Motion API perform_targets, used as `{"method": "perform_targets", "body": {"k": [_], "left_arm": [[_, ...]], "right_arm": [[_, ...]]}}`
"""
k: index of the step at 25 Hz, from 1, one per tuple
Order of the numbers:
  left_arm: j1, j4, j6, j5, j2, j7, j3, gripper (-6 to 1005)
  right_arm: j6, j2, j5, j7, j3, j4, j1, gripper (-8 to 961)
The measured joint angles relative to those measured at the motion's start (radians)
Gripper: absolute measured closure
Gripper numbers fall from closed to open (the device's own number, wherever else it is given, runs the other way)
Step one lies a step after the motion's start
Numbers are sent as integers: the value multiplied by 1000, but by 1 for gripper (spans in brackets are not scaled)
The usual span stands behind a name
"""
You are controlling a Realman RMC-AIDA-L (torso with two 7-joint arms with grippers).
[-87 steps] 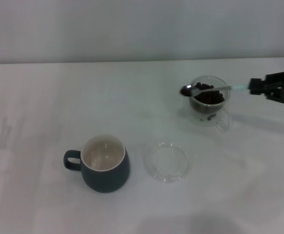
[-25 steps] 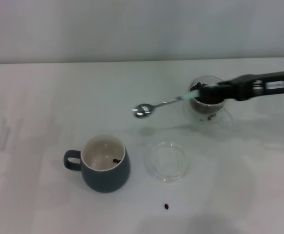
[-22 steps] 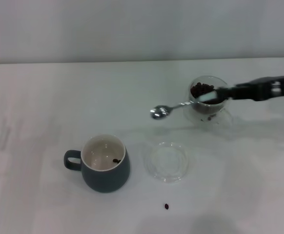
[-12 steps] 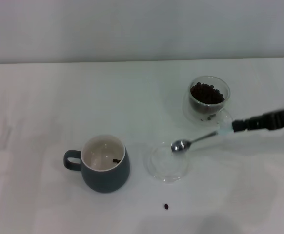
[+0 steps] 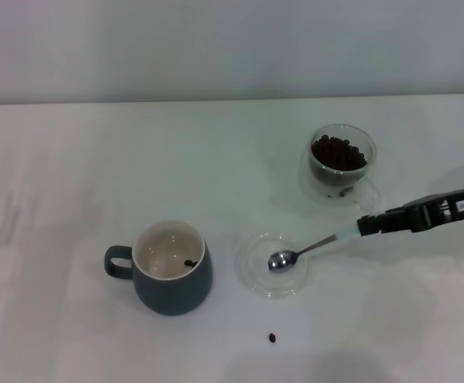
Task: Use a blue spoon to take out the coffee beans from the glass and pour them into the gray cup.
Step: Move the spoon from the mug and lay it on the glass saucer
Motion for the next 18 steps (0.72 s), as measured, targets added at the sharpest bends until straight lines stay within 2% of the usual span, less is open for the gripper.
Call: {"method": "perform_targets", "body": {"k": [5,8,18], "left_arm": [[2,0,0,0,0,0,0,198],[2,0,0,0,0,0,0,198],[-1,-1,0,0,1,0,0,196]], "right_arm": [[37,34,-67,7,-1,3,19,805],[43,46,-75,9,-1,6,26,803],[55,50,-77,11,3,51,48,794]]}}
